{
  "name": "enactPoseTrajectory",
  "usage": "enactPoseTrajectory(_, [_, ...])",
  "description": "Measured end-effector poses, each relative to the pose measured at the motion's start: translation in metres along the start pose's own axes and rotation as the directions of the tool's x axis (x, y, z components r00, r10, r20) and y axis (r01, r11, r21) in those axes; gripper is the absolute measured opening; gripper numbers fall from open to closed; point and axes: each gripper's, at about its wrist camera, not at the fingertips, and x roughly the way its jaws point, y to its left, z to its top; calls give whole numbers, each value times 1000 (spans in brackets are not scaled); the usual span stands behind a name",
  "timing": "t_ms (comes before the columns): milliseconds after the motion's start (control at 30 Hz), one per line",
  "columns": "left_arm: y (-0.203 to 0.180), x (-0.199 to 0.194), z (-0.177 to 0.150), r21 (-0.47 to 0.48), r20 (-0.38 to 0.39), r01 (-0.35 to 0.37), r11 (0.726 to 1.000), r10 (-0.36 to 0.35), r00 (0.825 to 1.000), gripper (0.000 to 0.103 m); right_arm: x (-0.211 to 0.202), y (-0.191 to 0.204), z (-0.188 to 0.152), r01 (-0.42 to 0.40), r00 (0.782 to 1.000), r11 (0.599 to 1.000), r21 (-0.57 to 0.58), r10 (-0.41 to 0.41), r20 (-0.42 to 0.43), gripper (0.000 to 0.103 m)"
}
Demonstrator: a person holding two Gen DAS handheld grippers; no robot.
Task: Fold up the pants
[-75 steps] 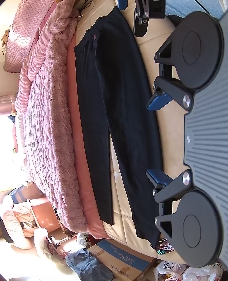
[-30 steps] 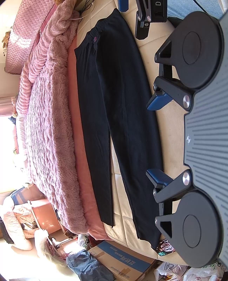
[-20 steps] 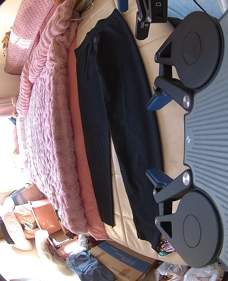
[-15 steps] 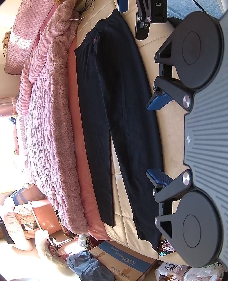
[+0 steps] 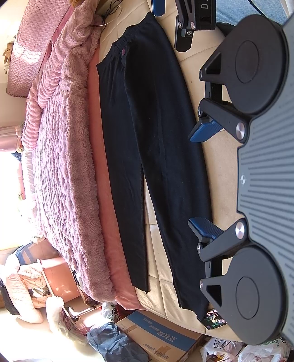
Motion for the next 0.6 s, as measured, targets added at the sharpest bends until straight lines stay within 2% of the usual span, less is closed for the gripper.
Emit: enactPoseTrajectory(600, [-3,1,6,18,-1,12,1000,-12,1000,89,0,0,3,5,1000,1000,2,-5,-6,82])
